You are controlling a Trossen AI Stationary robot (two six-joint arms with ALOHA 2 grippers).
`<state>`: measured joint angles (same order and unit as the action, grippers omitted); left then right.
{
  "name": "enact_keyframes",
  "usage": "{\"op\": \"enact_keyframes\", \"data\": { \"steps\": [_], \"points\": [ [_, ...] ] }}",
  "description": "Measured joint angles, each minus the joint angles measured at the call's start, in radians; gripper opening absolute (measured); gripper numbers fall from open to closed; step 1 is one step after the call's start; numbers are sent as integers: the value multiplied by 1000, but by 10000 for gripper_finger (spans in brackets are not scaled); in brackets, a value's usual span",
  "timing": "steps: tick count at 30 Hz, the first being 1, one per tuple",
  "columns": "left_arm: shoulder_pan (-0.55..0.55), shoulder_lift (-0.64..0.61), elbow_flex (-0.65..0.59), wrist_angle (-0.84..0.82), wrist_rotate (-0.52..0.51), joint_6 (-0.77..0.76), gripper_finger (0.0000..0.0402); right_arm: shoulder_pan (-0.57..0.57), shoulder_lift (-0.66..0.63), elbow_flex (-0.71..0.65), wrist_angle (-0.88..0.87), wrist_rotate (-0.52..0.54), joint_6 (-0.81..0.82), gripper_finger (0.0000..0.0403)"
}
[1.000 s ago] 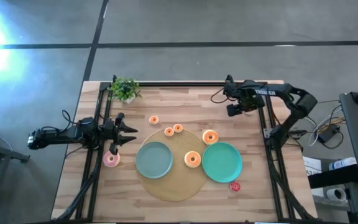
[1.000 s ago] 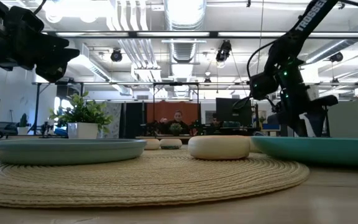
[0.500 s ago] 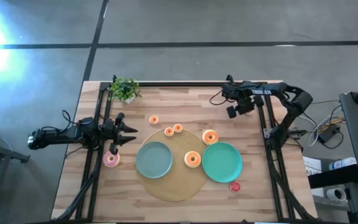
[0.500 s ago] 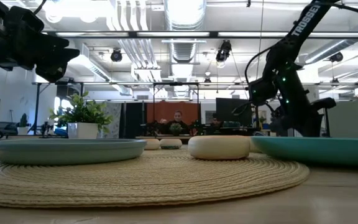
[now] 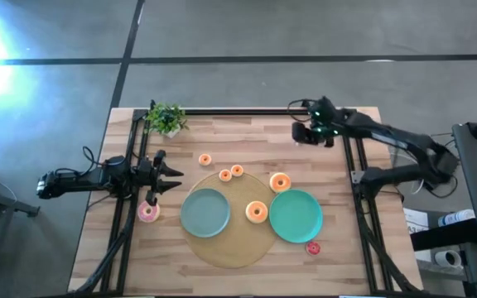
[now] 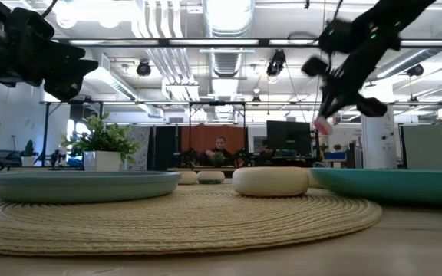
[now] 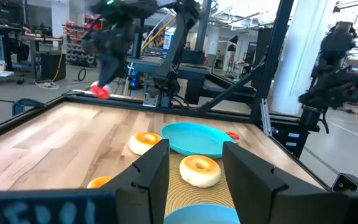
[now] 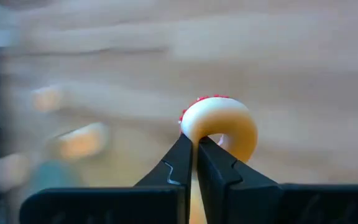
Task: Pick & Place donuts
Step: Put the small red donut on the blue plate
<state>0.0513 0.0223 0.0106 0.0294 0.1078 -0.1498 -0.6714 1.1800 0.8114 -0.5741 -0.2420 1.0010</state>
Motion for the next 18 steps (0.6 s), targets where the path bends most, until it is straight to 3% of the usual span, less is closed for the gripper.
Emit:
{"op": "enact_keyframes", "data": {
  "steps": [5,9,13,18],
  "points": [
    [0,0,0,0,0,0,124,112,-196,-116,116,-28,198,9],
    [0,0,0,0,0,0,124,220,-299,-243,398,18,395,9],
    [0,0,0,0,0,0,124,331,-319,-345,710,155,538,9],
    [0,0,0,88,-50,-39,124,432,-260,-377,845,245,608,9]
  ]
}}
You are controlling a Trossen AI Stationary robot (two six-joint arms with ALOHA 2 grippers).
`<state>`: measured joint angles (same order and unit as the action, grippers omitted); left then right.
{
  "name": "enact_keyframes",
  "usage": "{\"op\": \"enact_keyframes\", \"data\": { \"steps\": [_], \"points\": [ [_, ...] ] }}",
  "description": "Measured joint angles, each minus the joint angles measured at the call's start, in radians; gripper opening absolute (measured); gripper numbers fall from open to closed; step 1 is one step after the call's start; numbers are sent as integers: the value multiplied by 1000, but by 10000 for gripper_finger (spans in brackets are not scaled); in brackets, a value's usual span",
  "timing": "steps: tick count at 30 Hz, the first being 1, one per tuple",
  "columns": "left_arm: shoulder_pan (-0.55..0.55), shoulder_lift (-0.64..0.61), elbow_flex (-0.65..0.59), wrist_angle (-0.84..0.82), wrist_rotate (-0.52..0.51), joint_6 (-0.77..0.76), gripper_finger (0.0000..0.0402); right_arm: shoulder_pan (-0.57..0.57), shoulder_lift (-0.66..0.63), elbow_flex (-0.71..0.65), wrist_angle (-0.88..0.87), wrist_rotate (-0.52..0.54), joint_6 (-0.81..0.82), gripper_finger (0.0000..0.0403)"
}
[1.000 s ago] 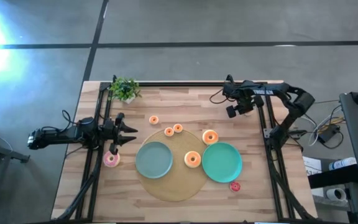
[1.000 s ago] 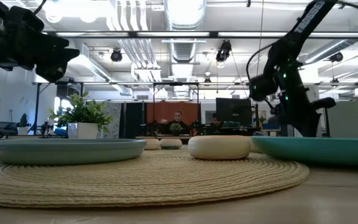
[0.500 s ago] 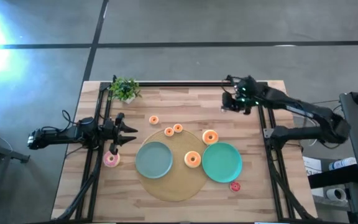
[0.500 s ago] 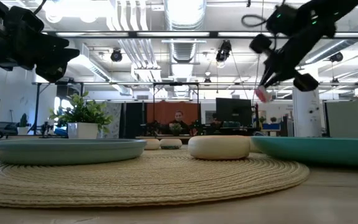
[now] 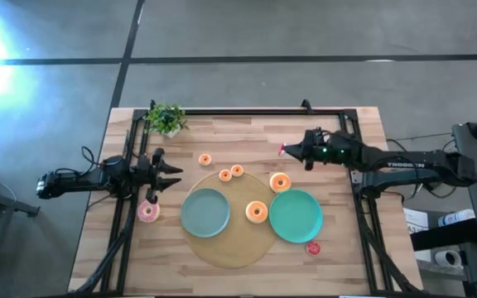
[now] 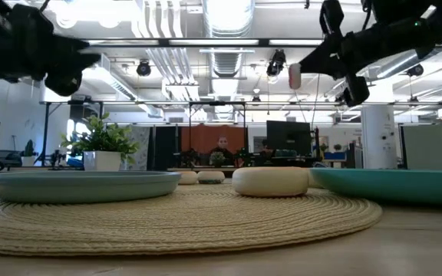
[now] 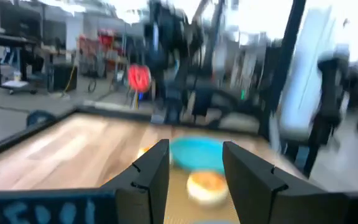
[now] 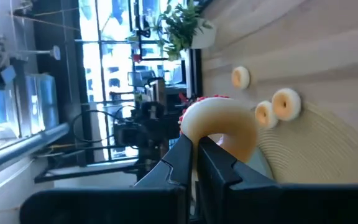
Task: Pick & Place donuts
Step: Put the small red donut on the blue plate
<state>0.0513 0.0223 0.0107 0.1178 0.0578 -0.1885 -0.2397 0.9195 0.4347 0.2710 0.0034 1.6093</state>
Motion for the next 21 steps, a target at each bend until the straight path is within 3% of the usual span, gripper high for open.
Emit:
{"op": "enact_keyframes", "data": {
  "steps": [5,10,16,21],
  "points": [
    [0,0,0,232,-28,-397,124,49,102,12,98,1,19,9],
    [0,0,0,427,-183,-822,124,69,236,79,250,-4,0,9],
    [0,1,0,460,-508,-799,124,71,385,217,313,-64,-77,9],
    [0,10,0,449,-568,-928,124,70,486,343,314,-127,-149,9]
  ]
}}
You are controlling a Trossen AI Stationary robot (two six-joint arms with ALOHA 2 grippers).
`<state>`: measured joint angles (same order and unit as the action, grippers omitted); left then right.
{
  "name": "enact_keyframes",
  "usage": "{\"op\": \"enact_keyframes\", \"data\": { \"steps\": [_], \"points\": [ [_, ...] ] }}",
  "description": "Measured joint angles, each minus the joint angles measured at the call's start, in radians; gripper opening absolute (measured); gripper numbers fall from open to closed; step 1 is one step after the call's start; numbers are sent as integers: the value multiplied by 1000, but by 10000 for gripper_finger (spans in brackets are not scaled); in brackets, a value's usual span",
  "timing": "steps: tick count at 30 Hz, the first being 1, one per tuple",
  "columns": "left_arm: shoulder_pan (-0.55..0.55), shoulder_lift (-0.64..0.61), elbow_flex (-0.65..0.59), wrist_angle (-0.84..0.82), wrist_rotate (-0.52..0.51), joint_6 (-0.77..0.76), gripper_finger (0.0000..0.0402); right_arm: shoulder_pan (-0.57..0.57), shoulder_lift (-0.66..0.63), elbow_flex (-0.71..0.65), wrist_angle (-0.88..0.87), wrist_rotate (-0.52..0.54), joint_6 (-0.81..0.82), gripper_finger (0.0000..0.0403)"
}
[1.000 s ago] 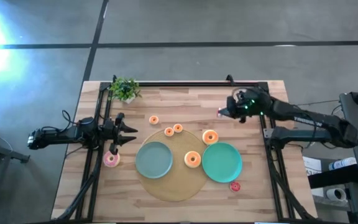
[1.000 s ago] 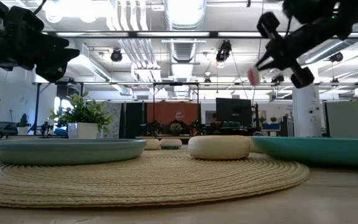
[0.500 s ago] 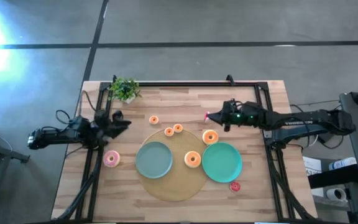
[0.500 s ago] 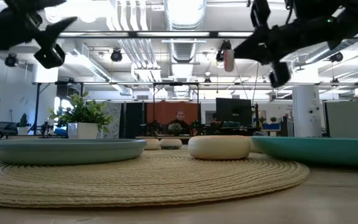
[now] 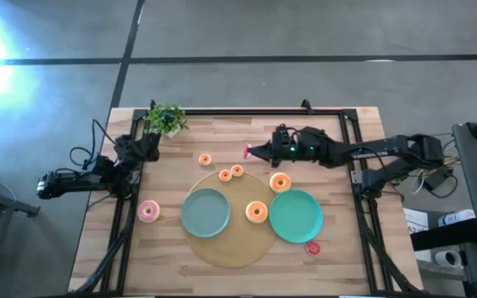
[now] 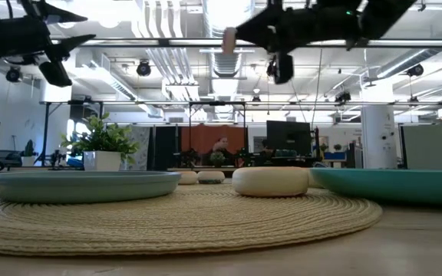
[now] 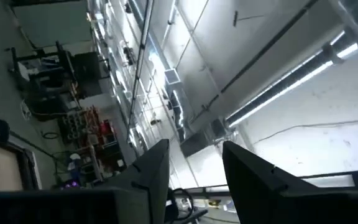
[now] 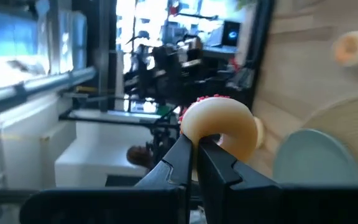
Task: Pick & Place donuts
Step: Put the small red donut on the blue plate
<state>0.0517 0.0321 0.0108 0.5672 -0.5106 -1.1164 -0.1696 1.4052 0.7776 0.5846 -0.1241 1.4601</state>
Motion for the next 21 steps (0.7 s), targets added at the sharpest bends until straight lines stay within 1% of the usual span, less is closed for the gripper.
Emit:
{"op": "enact_keyframes", "data": {
  "steps": [4,9,14,19,21],
  "points": [
    [-2,28,0,-30,63,-38,124,0,62,83,-2,-11,-30,9],
    [-1,121,20,-23,173,-122,124,-2,114,160,-2,-35,-53,9],
    [-2,280,72,-14,241,-173,124,-2,168,236,-3,-46,-76,9],
    [1,469,149,92,269,-145,124,-1,220,315,-4,-69,-100,9],
    [12,528,170,147,302,-127,124,-1,237,348,-4,-88,-112,9]
  ]
}}
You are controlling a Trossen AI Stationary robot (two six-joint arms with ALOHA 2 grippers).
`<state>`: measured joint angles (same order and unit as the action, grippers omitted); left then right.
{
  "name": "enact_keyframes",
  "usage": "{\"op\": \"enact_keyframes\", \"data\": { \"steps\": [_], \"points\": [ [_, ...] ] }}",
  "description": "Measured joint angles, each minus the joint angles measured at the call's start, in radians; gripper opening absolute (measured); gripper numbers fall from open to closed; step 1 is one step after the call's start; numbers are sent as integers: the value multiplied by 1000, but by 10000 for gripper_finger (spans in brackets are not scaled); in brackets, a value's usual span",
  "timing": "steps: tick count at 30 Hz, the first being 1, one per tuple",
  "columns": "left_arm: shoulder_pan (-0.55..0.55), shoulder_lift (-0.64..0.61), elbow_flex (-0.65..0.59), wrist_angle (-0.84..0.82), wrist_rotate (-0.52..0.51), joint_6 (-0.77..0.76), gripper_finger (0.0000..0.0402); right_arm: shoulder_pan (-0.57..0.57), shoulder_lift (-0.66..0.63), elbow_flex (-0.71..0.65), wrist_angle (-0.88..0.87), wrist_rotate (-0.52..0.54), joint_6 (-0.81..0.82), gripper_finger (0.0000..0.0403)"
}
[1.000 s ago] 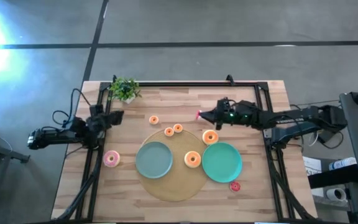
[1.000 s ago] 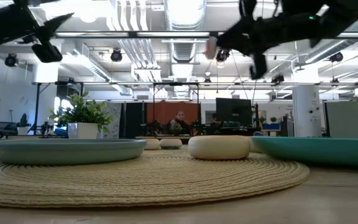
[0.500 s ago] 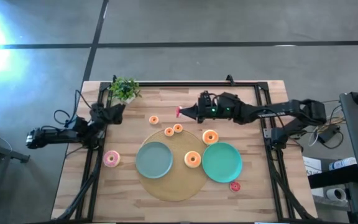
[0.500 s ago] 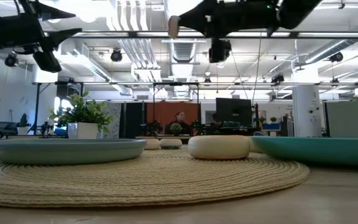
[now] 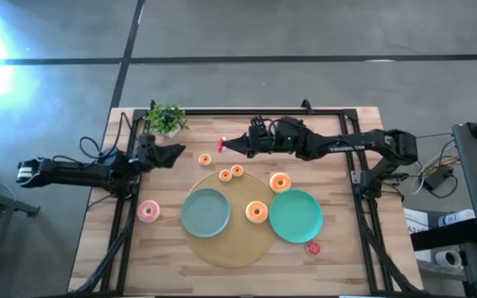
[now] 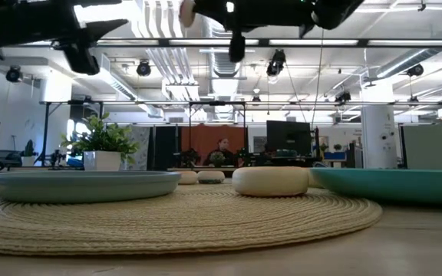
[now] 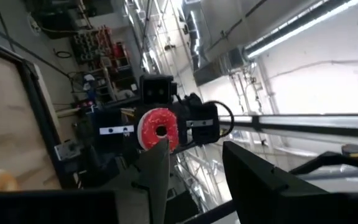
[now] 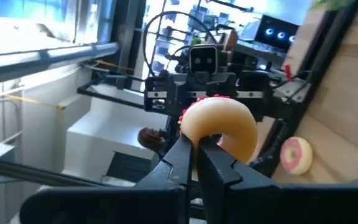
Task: Pick & Place donuts
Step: Put the small red donut on the blue plate
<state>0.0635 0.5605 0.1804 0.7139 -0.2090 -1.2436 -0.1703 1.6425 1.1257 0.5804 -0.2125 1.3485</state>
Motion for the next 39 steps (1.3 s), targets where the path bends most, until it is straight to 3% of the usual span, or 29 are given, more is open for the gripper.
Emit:
{"op": "enact_keyframes", "data": {
  "steps": [10,19,25,39],
  "points": [
    [131,245,40,346,208,-65,124,10,50,149,1,-33,-36,9],
    [154,409,206,395,357,-13,124,21,94,222,-1,-31,-32,9],
    [173,461,271,387,375,22,124,21,84,209,7,-23,-43,9],
    [197,483,260,438,380,13,124,10,76,206,1,-44,-48,9]
  ]
}}
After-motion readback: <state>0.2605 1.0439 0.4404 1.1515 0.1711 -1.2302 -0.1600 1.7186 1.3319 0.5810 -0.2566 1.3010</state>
